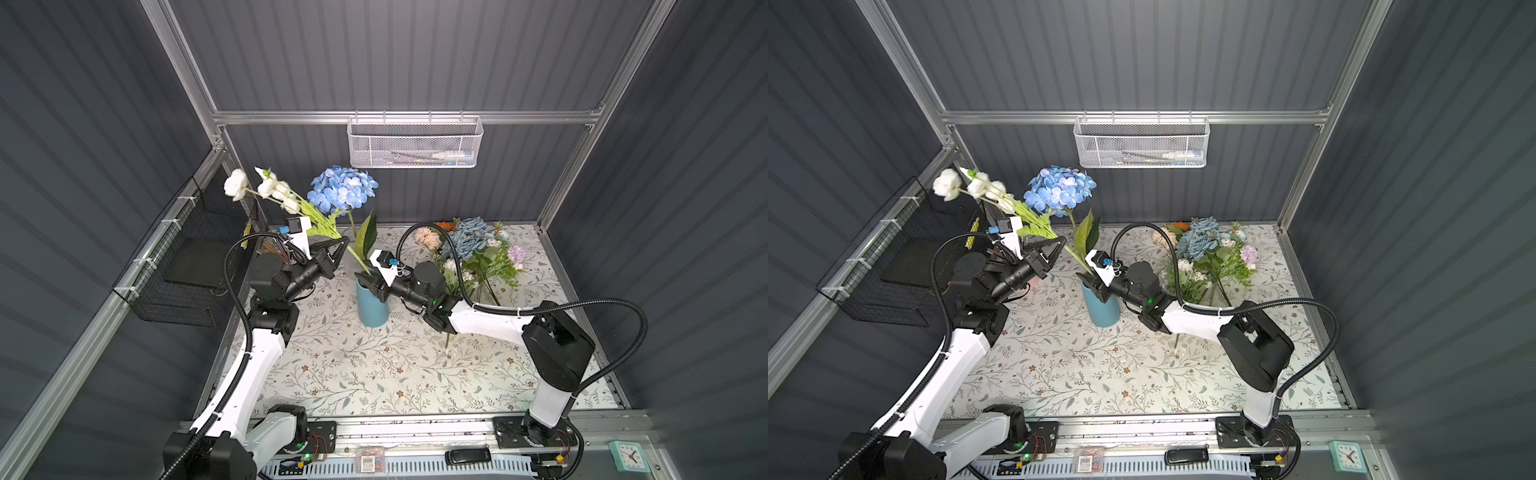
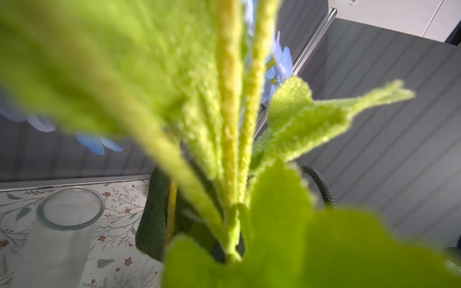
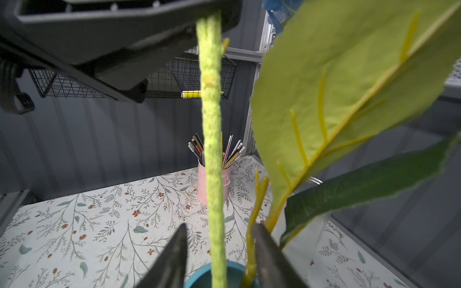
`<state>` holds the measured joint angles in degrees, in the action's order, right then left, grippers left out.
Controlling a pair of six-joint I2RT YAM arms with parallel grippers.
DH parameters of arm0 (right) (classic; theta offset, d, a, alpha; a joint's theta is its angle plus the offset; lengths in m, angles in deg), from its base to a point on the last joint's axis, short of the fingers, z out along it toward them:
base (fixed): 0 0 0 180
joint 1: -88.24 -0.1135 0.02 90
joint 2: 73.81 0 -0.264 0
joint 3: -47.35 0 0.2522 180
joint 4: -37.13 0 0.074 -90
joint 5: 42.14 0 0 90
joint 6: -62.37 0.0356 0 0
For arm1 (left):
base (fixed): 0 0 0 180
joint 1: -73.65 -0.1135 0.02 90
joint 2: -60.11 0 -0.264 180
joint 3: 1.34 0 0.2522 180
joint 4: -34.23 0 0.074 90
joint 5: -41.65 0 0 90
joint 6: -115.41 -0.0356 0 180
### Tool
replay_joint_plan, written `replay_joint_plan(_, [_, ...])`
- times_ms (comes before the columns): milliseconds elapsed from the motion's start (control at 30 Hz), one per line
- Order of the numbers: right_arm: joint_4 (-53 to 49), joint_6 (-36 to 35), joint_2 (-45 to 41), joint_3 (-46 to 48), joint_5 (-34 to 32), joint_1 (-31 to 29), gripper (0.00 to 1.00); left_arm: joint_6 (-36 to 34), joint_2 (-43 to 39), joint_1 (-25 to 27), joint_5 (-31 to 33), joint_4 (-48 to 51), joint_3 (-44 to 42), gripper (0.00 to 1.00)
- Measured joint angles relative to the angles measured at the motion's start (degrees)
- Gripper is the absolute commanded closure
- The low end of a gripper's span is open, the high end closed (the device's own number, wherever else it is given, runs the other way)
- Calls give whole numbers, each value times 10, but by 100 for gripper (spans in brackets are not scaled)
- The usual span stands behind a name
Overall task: Arrange the flowers into the vase
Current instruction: 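Lower the poppy stem into the teal vase while the left gripper holds the vase, then open the right gripper and move it back to the flower pile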
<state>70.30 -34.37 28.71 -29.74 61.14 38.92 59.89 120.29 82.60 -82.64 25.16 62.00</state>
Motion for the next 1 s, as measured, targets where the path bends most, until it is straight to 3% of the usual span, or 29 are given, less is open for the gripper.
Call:
replay_joint_plan(133, [8,9,-18,18,-3,0,2,-46,-17,28,44,33,0,100])
replay_joint_plan(400, [54,21,-106,87,-42,0,1,-127,-18,77,121,84,-5,100])
replay_joint_plan(700, [26,9,-173,148,-212,7,1,-180,19,104,198,103,-6,100])
replay_joint_plan(900, [-110,25,-221,141,-289,36,1,-198,37,121,235,87,-5,84])
replay_joint_plan(1000, [-186,50,-237,129,-310,56,1,-206,57,121,241,107,-5,58])
